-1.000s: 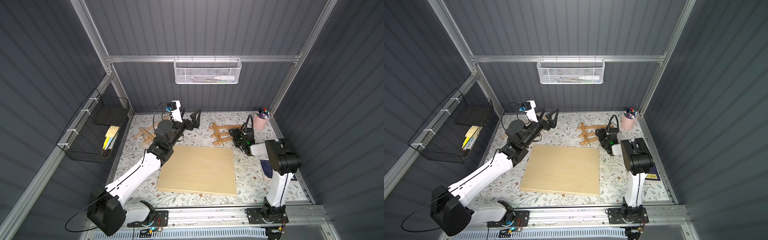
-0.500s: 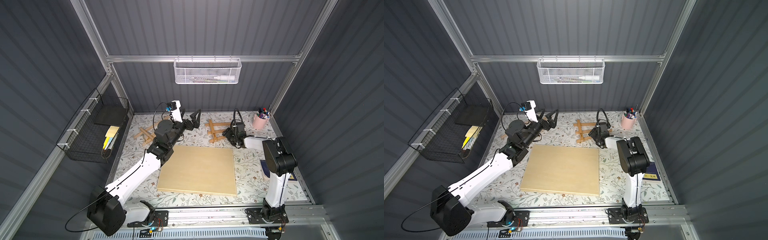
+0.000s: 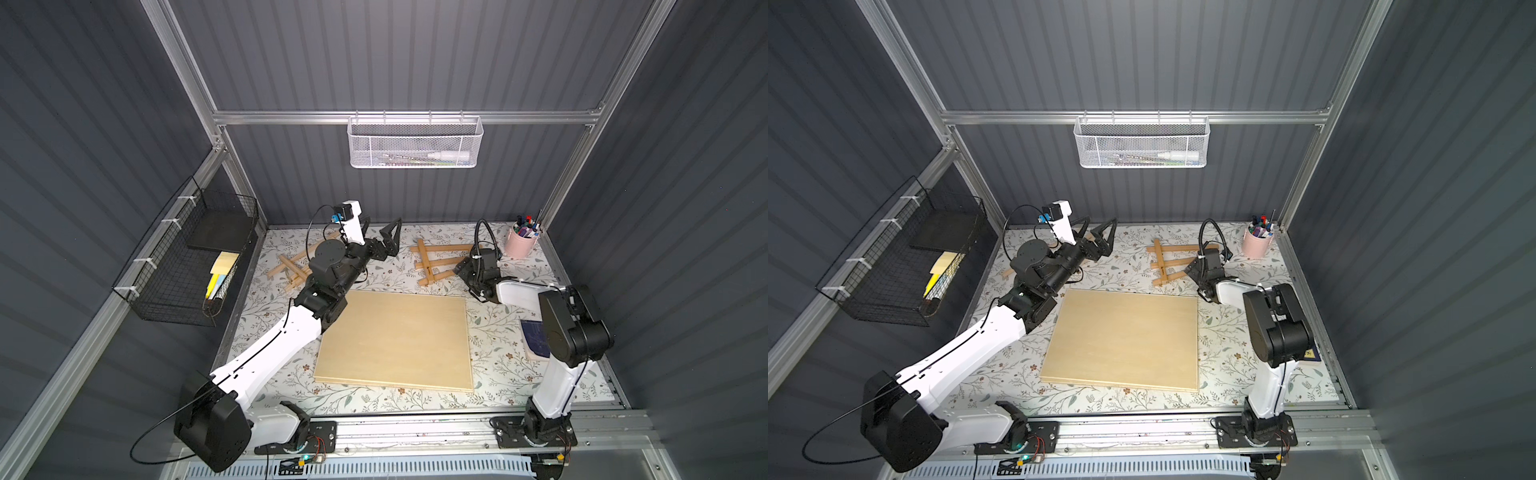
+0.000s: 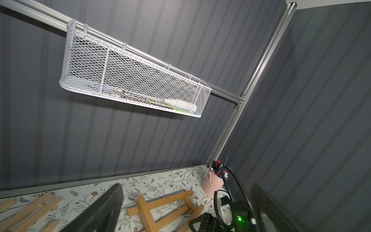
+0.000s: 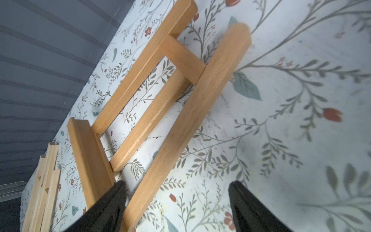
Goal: Disassemble the easel
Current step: Place the easel at the center of the board.
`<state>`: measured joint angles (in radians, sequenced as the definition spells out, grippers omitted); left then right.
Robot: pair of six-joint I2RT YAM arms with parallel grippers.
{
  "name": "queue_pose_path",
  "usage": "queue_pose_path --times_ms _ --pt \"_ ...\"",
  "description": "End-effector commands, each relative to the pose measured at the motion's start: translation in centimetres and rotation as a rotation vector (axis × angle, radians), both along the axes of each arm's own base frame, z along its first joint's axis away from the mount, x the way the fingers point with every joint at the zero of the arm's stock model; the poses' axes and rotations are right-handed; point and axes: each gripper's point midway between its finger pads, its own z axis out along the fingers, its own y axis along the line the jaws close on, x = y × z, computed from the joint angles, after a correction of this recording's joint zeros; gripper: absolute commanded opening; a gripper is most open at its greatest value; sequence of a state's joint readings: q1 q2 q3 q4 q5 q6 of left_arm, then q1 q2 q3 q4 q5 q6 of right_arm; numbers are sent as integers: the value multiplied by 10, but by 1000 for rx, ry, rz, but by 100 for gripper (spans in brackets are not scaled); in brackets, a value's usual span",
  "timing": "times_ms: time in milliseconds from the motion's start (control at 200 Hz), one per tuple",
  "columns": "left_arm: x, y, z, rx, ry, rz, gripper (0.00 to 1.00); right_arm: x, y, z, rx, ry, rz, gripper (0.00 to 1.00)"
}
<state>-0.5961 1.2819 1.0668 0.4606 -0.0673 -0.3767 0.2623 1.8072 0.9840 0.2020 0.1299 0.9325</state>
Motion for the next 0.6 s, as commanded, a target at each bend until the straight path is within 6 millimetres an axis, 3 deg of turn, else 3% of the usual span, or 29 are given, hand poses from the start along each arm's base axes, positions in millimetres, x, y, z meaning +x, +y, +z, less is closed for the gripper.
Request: queue_pose_path --times_ms 0,90,190,210,225,385,405,515,595 --pt "-17 24 39 -53 -90 64 99 -8 -14 50 -69 -169 -44 83" --pt "-30 45 54 -96 -138 127 99 -27 -27 85 -136 -284 -97 84" --pt "-35 65 60 -122 -156 204 99 -47 -39 111 -173 -387 -130 83" --pt "-36 68 61 -127 -158 217 100 -50 -40 116 -185 -411 -131 95" --pt "-36 70 60 -130 -156 227 100 -53 -41 121 -196 -428 -131 98" --pt "-38 100 57 -178 -150 366 99 -82 -50 155 -340 -511 -156 99" --pt "-39 105 56 -188 -150 388 99 -87 -52 166 -351 -538 -162 99" --pt "-52 131 54 -247 -188 482 99 -100 -55 178 -454 -556 -129 99" --pt "-61 140 47 -240 -233 510 99 -110 -62 175 -518 -523 -127 99"
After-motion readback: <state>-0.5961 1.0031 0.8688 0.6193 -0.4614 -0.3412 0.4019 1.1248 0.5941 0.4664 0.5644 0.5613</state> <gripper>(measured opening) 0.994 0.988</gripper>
